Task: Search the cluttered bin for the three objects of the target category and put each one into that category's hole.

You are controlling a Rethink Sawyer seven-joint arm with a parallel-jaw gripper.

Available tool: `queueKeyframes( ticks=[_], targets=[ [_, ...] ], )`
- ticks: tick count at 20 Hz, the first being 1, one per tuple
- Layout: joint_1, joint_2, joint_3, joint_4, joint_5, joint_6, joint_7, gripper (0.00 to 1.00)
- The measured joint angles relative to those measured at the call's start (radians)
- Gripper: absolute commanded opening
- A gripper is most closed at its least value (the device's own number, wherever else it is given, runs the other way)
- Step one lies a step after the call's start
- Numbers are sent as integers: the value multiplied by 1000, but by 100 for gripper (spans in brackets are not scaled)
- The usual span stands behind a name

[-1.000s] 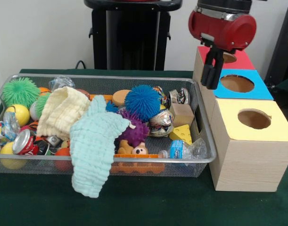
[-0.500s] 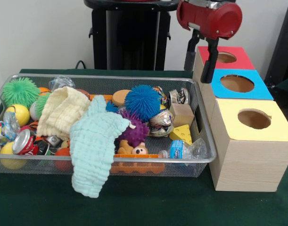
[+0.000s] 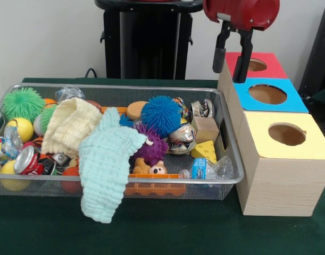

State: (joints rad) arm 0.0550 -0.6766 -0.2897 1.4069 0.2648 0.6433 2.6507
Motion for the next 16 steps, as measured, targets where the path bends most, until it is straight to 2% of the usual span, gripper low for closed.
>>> queueKeyframes(
  ticks=[9,16],
  targets=[
    [-5,0,4,1,-89,2,0,100],
    [-40,-1,11,11,-174,2,0,100]
  ],
)
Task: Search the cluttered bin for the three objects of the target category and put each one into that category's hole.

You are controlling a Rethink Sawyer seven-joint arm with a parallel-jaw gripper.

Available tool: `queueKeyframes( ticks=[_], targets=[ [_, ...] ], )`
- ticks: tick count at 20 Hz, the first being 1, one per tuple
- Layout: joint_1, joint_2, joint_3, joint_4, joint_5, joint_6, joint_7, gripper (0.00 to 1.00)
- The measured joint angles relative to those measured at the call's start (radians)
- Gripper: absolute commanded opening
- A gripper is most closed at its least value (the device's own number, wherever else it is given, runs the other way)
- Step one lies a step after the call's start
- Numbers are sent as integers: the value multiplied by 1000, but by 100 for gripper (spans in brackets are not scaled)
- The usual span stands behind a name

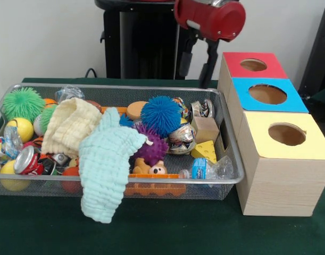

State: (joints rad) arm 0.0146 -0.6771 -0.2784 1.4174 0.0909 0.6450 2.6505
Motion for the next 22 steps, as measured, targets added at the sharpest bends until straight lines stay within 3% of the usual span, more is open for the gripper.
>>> queueKeyframes(
  ticks=[14,22],
  targets=[
    [-67,4,52,46,-58,6,0,100],
    [-48,17,81,31,-48,97,0,100]
  ],
)
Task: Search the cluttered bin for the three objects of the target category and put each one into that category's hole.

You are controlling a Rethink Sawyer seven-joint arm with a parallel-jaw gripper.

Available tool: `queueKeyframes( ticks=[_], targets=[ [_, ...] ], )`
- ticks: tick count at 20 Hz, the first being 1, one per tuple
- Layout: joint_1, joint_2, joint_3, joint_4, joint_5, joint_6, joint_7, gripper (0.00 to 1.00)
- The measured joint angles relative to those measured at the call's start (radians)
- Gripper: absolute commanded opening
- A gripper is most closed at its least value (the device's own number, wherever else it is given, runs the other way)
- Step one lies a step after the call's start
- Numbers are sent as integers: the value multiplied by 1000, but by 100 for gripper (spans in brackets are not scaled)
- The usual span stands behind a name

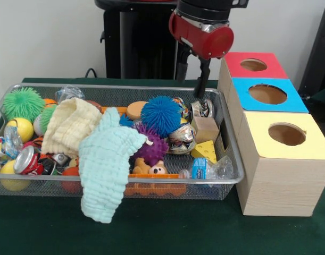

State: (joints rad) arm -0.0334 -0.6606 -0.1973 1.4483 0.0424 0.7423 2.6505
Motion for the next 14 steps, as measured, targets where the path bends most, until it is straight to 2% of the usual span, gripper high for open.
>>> queueKeyframes(
  ticks=[7,14],
  targets=[
    [43,39,2,-18,5,34,0,100],
    [9,67,9,-15,2,29,0,100]
  ],
)
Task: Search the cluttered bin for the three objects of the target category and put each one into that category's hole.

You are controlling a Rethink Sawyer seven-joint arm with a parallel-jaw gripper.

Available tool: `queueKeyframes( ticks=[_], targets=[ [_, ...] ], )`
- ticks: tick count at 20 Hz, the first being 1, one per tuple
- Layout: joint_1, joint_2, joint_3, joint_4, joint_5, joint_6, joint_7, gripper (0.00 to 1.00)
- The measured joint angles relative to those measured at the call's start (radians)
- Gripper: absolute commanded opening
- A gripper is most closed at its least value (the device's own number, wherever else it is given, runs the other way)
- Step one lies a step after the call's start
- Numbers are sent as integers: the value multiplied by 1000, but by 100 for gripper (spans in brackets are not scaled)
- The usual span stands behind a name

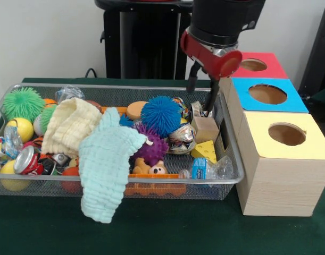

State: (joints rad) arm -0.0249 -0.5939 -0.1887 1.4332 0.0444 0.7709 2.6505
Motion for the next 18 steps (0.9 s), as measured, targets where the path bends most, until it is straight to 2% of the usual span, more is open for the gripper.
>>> queueKeyframes(
  ticks=[10,18],
  targets=[
    [-84,-6,4,30,-30,-56,0,100],
    [-63,-43,5,76,-30,-56,0,100]
  ],
)
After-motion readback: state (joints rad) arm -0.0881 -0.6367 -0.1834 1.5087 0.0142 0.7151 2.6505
